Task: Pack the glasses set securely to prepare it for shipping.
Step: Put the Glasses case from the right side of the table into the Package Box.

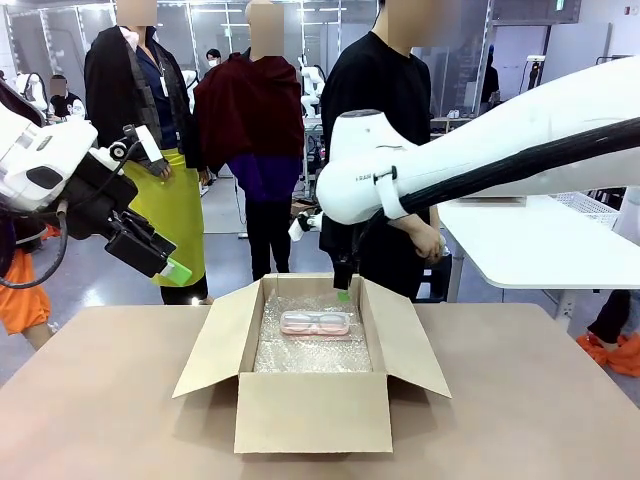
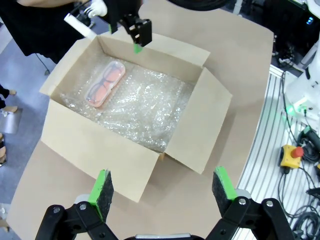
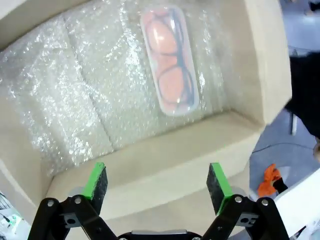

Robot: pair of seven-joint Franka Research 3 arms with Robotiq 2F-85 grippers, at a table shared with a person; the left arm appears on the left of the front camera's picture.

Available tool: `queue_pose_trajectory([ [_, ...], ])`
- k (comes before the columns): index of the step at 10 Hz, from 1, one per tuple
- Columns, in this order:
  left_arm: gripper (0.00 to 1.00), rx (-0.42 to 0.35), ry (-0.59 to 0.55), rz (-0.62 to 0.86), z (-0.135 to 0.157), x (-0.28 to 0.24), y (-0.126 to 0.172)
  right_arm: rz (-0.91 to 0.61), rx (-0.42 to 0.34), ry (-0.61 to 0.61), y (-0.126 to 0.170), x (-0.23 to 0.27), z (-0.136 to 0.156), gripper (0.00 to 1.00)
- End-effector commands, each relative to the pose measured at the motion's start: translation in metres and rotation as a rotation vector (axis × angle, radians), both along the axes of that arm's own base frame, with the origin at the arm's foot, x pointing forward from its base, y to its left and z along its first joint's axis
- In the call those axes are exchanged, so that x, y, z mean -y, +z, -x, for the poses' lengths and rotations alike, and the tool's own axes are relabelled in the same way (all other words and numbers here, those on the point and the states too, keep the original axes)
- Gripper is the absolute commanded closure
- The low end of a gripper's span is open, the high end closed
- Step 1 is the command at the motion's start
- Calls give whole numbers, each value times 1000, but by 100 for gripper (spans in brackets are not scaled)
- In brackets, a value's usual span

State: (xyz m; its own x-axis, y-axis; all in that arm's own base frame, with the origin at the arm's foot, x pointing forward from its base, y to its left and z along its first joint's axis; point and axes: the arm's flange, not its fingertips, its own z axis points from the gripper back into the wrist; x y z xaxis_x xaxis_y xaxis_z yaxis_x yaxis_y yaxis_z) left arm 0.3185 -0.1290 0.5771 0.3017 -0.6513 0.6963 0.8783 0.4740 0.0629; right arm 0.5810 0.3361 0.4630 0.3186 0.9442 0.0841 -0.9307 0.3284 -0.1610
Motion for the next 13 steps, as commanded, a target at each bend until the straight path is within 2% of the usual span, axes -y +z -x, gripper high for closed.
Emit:
queue_pose_trajectory([
  [1,0,-1,-22,7,1,-3,1,-54,36,-153,2,48,38,0],
  [5,0,-1,-22,7,1,-3,1,-278,130,-464,27,172,119,0],
  [7,0,-1,-22,7,1,-3,1,-243,54,-634,31,224,147,0],
  [11,0,-1,-22,7,1,-3,1,-407,143,-763,26,280,187,0],
  [13,0,-1,-22,7,1,-3,1,-438,138,-759,23,293,194,0],
])
